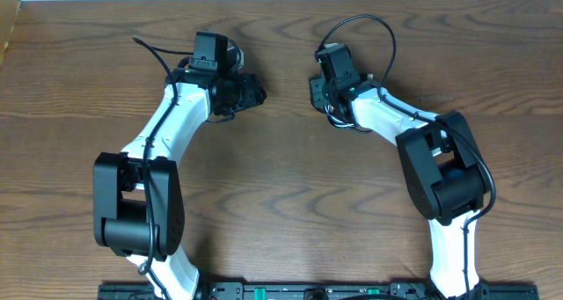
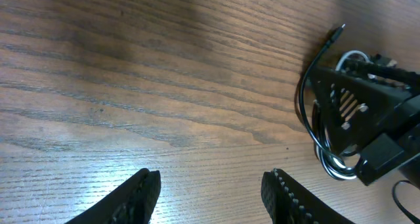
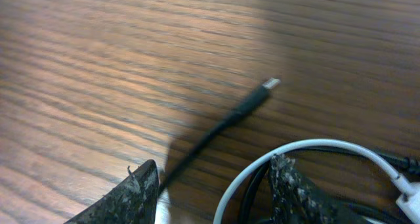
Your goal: Untangle cables
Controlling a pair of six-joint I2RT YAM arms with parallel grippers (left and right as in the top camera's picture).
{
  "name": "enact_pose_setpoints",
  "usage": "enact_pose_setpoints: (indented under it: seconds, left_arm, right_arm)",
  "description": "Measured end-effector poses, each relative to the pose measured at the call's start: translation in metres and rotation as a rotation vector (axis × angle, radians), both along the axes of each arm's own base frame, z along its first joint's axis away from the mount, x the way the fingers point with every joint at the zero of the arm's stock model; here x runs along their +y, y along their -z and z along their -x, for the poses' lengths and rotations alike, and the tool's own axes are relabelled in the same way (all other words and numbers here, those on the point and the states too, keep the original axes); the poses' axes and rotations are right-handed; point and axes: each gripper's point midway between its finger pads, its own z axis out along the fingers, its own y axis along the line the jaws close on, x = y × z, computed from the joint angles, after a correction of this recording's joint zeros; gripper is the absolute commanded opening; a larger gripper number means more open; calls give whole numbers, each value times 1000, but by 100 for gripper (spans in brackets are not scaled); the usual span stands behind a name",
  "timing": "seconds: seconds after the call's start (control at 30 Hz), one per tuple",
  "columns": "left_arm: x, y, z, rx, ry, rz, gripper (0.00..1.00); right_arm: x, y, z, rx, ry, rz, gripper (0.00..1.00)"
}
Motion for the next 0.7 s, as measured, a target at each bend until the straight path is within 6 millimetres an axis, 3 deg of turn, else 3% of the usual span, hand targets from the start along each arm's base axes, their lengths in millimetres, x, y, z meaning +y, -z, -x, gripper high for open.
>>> enact_pose_setpoints:
  seconds: [0.13,0.33,0.47,0.57,0.7]
  left_arm:
    - [0,0,0,0,0,0,56]
    - [0,0,0,0,0,1,56]
    - [0,0,0,0,0,0,56]
    - [0,0,0,1,0,0,56]
    - [0,0,0,0,0,0,56]
  right_arm:
    - [9,3,6,10,-67,6,49]
    - [34,10,37,68,-243,113,49]
    - [35,11,52,103,-295,171,26]
    - [32,11,52,102,-294,211,1]
    - [26,12,48,95,-276,252,1]
